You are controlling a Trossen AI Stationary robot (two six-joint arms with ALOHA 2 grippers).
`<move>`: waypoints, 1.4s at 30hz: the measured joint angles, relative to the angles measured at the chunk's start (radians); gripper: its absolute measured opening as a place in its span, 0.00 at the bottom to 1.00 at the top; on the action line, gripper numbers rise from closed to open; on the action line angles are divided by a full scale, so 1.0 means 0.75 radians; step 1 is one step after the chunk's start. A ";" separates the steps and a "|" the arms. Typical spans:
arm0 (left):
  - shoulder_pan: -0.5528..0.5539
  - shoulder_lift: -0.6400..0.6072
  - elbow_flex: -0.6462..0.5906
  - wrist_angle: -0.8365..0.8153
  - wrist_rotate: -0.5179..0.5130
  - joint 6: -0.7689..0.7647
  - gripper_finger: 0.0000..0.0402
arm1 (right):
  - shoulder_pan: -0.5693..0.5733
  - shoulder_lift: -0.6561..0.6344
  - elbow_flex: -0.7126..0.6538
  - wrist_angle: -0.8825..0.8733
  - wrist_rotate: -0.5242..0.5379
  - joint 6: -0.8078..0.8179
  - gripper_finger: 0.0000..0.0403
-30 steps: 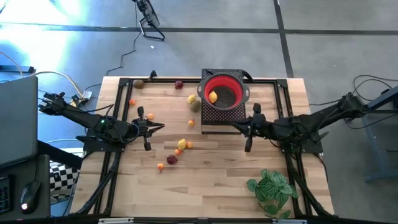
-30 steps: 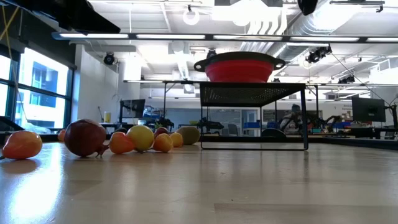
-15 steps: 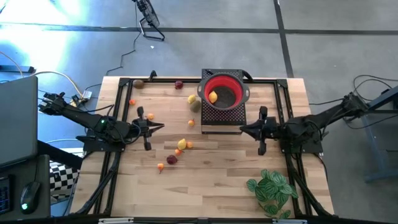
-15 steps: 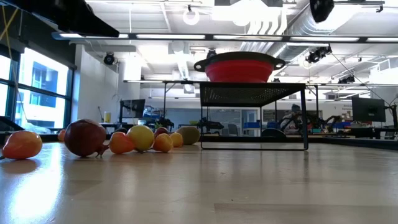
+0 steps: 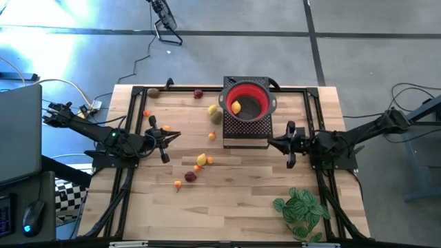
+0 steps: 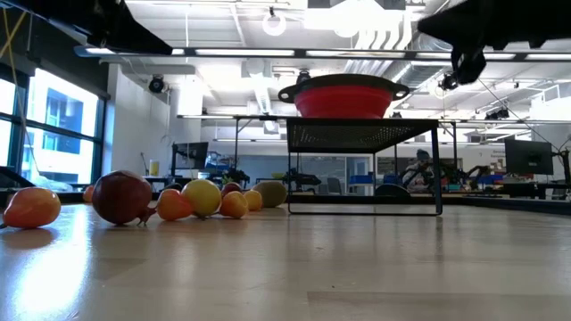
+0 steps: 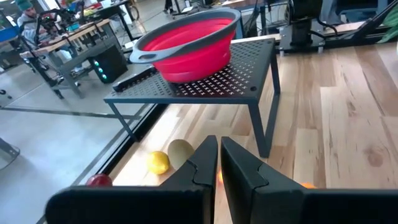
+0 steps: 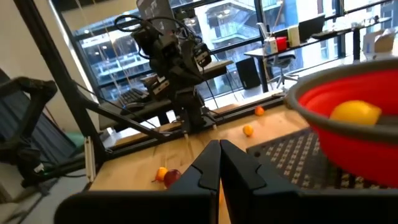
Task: Pick & Place Fruit
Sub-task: Put the top red pomegranate into the red strainer bowl on the shelf
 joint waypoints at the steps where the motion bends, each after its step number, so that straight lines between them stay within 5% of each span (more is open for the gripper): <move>1: 0.000 0.000 0.000 0.000 0.000 0.000 0.04 | 0.000 0.008 -0.022 0.030 0.002 0.017 0.00; 18: 0.000 0.001 0.000 0.007 -0.020 0.003 0.06 | 0.000 0.089 -0.047 0.205 0.006 0.029 0.00; 22: 0.001 0.000 0.000 0.010 -0.119 -0.015 0.18 | -0.001 0.089 -0.047 0.220 0.006 -0.035 0.00; 28: 0.001 0.000 0.000 0.011 -0.261 -0.020 0.48 | -0.001 0.089 -0.047 0.224 0.006 -0.044 0.00; 32: 0.000 0.000 0.000 0.007 -0.242 -0.009 0.64 | -0.001 0.089 -0.047 0.223 0.006 -0.044 0.00; 38: 0.000 0.001 0.000 -0.005 -0.123 -0.052 0.73 | -0.001 0.089 -0.047 0.223 0.006 -0.045 0.00; 42: 0.001 0.001 0.000 0.007 -0.178 -0.081 0.74 | -0.001 0.089 -0.047 0.222 0.006 -0.046 0.00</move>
